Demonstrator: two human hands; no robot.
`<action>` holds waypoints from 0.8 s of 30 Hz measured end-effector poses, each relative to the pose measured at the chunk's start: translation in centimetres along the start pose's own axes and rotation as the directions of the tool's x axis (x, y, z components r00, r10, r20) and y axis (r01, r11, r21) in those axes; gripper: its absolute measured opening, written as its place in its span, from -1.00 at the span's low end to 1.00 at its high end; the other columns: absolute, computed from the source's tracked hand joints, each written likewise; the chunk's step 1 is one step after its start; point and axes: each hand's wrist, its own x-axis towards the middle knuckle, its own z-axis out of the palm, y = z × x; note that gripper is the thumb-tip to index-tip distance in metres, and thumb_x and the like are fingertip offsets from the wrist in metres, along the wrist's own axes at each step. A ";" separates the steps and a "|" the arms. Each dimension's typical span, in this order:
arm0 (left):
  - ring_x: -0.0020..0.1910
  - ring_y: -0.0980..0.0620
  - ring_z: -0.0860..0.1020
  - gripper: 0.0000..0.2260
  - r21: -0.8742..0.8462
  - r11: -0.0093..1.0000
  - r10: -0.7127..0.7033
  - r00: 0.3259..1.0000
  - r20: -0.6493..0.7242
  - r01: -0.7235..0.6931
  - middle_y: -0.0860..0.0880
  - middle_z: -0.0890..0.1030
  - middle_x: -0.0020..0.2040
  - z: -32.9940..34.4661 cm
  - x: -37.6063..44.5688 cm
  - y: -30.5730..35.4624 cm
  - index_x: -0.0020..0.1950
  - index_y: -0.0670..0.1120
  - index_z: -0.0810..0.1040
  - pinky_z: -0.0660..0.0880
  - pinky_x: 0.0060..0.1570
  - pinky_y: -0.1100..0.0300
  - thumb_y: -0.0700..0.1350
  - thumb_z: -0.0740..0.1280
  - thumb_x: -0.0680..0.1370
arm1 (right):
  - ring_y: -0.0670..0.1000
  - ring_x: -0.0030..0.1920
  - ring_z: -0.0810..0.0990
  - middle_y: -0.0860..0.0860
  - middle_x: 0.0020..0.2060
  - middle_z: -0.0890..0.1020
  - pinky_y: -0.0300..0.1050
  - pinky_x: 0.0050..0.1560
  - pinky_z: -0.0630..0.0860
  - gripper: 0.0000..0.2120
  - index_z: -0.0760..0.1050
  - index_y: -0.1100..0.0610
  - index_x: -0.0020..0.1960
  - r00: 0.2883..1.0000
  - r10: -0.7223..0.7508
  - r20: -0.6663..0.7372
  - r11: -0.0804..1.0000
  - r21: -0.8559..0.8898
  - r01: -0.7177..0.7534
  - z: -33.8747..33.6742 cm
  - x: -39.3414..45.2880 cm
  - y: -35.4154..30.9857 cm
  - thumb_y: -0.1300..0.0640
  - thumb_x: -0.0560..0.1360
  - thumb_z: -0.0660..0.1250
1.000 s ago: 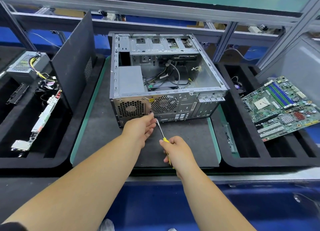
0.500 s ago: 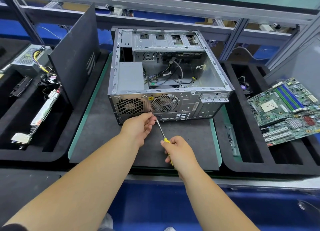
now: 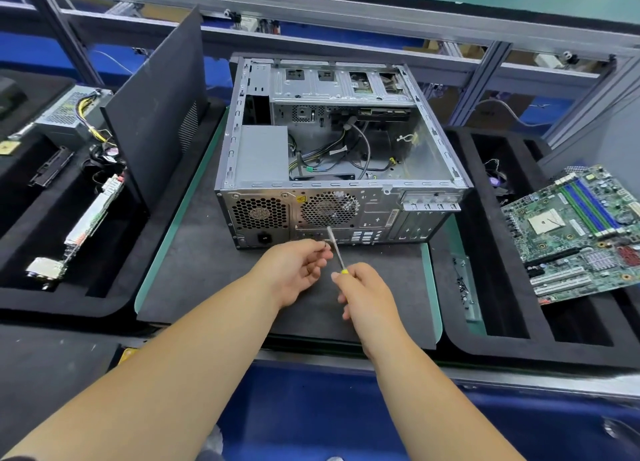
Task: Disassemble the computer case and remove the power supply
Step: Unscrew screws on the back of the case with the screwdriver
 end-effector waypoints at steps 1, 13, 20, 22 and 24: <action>-0.38 0.14 0.49 -0.88 0.051 0.999 0.014 1.000 0.028 -0.015 0.00 0.63 -0.36 0.2 -0.2 -0.3 -0.12 -0.17 0.59 0.44 -0.30 0.33 -0.20 0.30 0.58 | -0.11 -0.44 0.39 -0.13 -0.40 0.48 -0.22 -0.38 0.39 -0.84 0.45 0.04 -0.15 0.999 -0.037 -0.010 0.999 0.002 0.037 -0.2 0.0 -0.1 -0.01 0.49 0.36; -0.32 0.13 0.48 -0.87 0.311 0.946 0.015 0.971 0.238 -0.090 -0.01 0.58 -0.29 5.4 -1.5 -3.0 -0.03 -0.16 0.58 0.43 -0.21 0.26 -0.19 0.24 0.61 | -0.26 -0.39 0.52 -0.15 -0.34 0.66 -0.33 -0.39 0.39 -0.86 0.61 -0.11 -0.18 0.978 -0.156 -0.138 0.981 0.098 0.170 -6.3 0.4 0.1 0.10 0.51 0.40; -0.27 0.11 0.52 -0.85 0.406 0.907 0.034 0.981 0.188 -0.109 -0.04 0.64 -0.20 9.6 -0.8 -5.4 0.00 -0.17 0.60 0.48 -0.18 0.26 -0.17 0.25 0.61 | -0.09 -0.32 0.51 -0.16 -0.38 0.58 -0.13 -0.29 0.44 -0.89 0.56 -0.15 -0.20 0.926 -0.083 -0.369 0.995 0.025 0.099 -13.5 1.1 2.2 0.01 0.50 0.37; -0.27 0.10 0.52 -0.85 0.429 0.895 0.049 0.984 0.173 -0.121 -0.04 0.64 -0.20 10.3 -0.8 -5.7 0.00 -0.18 0.61 0.48 -0.18 0.26 -0.19 0.26 0.59 | -0.07 -0.33 0.52 -0.15 -0.38 0.59 -0.16 -0.35 0.42 -0.87 0.56 -0.13 -0.21 0.884 -0.060 -0.464 0.997 0.011 0.073 -16.2 1.6 2.8 0.03 0.51 0.36; -0.25 0.08 0.52 -0.85 0.428 0.894 0.071 0.984 0.162 -0.135 -0.06 0.63 -0.18 10.7 -0.9 -5.9 0.03 -0.21 0.60 0.47 -0.16 0.25 -0.20 0.25 0.60 | -0.06 -0.30 0.55 -0.15 -0.35 0.60 -0.18 -0.38 0.38 -0.86 0.55 -0.11 -0.20 0.863 -0.049 -0.503 0.999 -0.019 0.046 -18.3 2.3 3.4 0.06 0.52 0.35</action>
